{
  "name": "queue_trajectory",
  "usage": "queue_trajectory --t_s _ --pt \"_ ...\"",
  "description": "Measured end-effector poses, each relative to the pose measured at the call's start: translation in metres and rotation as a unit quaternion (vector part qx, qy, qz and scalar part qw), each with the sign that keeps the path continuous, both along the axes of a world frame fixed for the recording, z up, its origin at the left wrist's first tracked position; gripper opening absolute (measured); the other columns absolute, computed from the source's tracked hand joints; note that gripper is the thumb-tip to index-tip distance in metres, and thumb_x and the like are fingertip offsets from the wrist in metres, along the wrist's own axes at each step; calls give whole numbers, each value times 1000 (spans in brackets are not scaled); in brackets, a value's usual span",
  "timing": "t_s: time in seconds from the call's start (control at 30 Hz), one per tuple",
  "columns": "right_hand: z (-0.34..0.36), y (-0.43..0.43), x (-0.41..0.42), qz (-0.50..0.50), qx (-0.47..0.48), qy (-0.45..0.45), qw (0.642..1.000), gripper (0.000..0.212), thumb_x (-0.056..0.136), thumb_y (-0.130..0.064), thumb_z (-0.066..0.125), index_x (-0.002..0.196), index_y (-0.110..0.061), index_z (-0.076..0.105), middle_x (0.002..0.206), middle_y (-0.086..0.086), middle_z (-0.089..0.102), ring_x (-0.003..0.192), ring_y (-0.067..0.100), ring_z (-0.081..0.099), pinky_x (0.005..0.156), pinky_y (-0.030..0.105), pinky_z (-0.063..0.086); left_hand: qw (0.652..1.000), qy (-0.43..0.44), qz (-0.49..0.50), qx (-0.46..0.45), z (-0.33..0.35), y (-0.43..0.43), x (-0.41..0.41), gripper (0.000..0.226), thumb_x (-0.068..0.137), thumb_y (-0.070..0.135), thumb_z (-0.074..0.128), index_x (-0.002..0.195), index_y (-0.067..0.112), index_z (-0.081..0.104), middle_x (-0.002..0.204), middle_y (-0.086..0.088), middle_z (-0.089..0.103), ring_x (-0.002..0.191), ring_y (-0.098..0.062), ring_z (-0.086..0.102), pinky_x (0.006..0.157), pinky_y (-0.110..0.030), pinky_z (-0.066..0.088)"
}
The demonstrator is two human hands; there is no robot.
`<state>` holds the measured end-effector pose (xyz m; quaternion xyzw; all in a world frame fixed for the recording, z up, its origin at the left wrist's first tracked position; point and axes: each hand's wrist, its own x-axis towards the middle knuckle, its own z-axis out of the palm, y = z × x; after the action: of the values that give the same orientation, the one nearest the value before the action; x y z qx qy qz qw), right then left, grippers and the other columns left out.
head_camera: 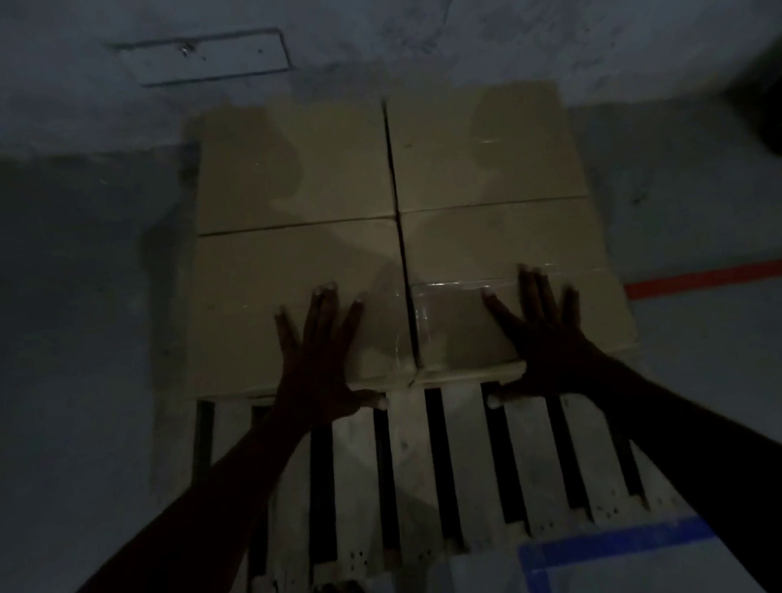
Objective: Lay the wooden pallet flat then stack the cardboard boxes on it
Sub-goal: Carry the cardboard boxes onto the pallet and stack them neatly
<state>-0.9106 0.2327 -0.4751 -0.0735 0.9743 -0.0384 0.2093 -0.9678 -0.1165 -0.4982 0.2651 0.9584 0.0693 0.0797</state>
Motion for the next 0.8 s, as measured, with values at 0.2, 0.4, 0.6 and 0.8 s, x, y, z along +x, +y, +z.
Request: queue_trajectory --t_s 0.2,0.4,0.6,0.8 --pt "-10 -36 19 -295 -48 125 946 107 84 -86 2 160 -12 14 164 28 4 151 48 4 115 72 8 967 102 222 68 0 -32 -3 89 90 78 36 158 22 30 164 -8 28 154 -29 21 122 -61 5" --pt "-36 -4 17 -503 -22 197 841 112 81 -89 32 157 -7 23 157 38 19 149 49 15 116 67 12 851 66 515 79 -4 -60 -23 123 64 100 43 150 12 36 147 -24 44 136 -44 43 111 -63 31" --pt "-52 28 6 -468 49 237 850 111 84 -88 37 144 6 39 113 37 56 102 47 53 90 50 38 865 77 495 7 -3 -49 -24 125 61 103 41 143 9 38 118 -30 56 104 -46 57 87 -58 46" --pt "-55 15 7 -461 114 249 844 102 91 -83 25 153 -2 25 127 42 45 117 54 45 101 68 32 867 47 494 32 -6 -50 -26 119 68 97 42 148 9 36 139 -34 44 127 -49 46 103 -63 36"
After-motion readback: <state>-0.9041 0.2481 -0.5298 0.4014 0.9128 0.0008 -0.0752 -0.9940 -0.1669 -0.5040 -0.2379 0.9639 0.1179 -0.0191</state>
